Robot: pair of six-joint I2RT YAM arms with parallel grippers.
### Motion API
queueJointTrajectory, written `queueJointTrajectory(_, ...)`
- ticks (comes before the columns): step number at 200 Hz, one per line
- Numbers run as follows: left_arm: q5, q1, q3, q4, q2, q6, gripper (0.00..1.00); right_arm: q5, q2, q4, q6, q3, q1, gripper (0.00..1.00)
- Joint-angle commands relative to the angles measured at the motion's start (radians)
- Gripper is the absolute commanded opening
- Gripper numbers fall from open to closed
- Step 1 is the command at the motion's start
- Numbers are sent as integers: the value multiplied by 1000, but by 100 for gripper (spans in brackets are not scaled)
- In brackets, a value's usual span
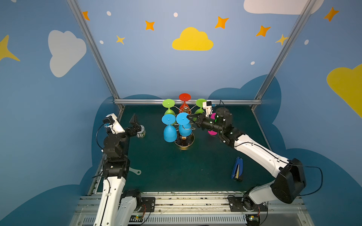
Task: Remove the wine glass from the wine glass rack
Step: 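Pull the blue glass off the rack toward the robot with the right gripper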
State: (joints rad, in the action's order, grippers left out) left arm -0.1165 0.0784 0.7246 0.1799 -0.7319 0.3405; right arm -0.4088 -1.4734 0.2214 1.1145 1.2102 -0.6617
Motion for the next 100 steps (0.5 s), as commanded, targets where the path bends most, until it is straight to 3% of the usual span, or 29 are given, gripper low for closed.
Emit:
queueJointTrajectory(1, -11, 4, -1, 6, 10, -11, 100, -29, -7, 28, -5, 35, -7, 0)
queueJointTrajectory(100, -11, 3, -1, 4, 10, -12, 100, -21, 72, -88, -107, 2, -43, 0)
